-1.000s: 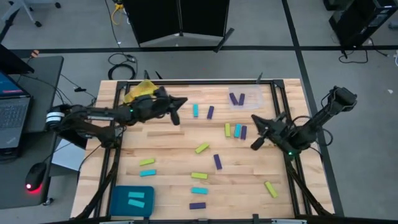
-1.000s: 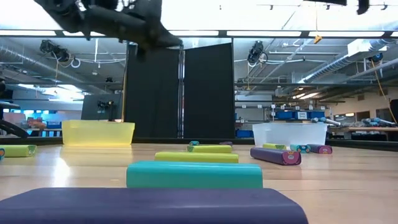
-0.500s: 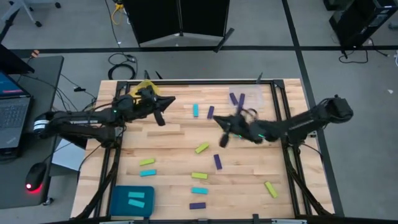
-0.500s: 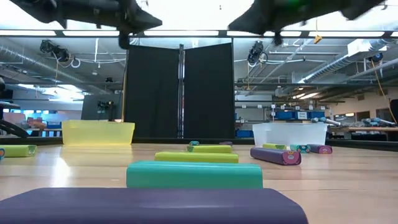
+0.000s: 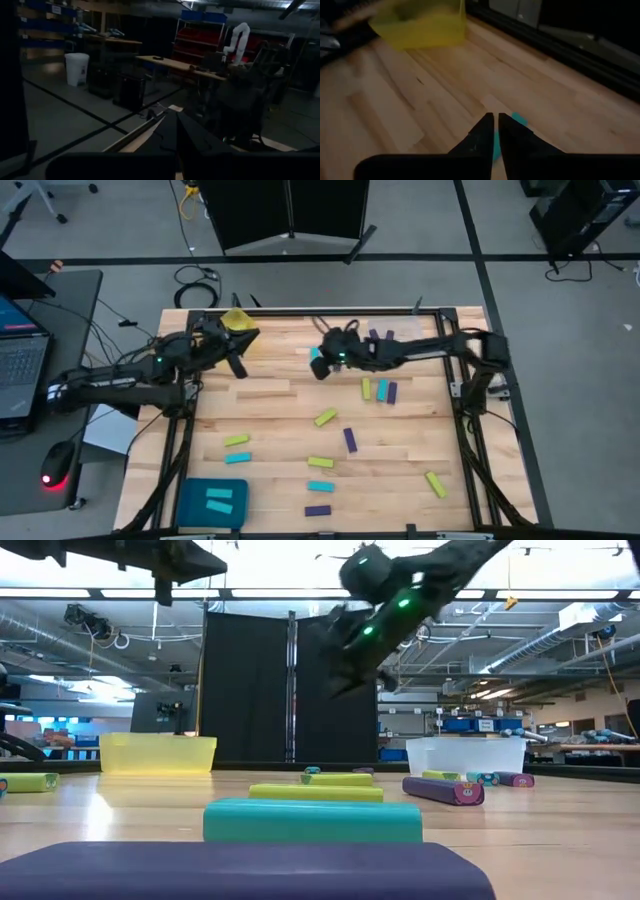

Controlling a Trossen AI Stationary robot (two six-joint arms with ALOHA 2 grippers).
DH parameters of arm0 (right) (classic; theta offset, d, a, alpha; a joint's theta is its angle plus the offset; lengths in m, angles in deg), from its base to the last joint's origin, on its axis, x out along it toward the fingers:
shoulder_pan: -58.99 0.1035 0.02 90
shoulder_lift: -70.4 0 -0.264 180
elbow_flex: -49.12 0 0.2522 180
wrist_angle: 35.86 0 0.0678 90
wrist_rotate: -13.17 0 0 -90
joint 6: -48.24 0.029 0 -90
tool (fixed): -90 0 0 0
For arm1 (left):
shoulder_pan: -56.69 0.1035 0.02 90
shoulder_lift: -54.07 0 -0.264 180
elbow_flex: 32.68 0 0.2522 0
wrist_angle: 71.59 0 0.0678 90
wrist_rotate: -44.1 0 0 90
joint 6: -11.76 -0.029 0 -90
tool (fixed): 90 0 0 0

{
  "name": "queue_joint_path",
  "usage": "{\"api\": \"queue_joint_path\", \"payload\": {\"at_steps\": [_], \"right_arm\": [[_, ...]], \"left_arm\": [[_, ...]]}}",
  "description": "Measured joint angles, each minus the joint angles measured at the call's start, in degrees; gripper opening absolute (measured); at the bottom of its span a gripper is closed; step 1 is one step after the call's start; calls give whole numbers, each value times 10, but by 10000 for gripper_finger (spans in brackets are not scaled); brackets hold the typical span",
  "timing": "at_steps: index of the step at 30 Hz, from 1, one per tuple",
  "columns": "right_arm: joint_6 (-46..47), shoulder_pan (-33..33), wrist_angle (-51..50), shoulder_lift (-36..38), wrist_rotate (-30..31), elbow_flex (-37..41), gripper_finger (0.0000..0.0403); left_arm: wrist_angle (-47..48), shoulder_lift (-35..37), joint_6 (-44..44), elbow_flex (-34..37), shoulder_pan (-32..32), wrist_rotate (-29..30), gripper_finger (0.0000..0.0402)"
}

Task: Sort blocks
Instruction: Put the light blue block into the blue bin

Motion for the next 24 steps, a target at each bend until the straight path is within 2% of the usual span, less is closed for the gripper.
{"api": "queue_joint_path", "payload": {"at_steps": [3, 10, 13, 17, 24], "right_arm": [[12, -1, -49, -56, 4, -64, 61], [61, -10, -230, -169, 19, -230, 119], [65, -11, -272, -207, 22, -283, 148], [71, -12, -284, -239, 22, -323, 190], [119, -36, -323, -235, 34, -326, 267]], "left_arm": [[23, 23, -1, 0, 0, 6, 7], [45, 52, -33, 0, 0, 7, 7], [57, 60, -41, 0, 0, 8, 7], [78, 72, -35, 0, 0, 8, 7], [93, 98, -16, 0, 0, 2, 7]]}}
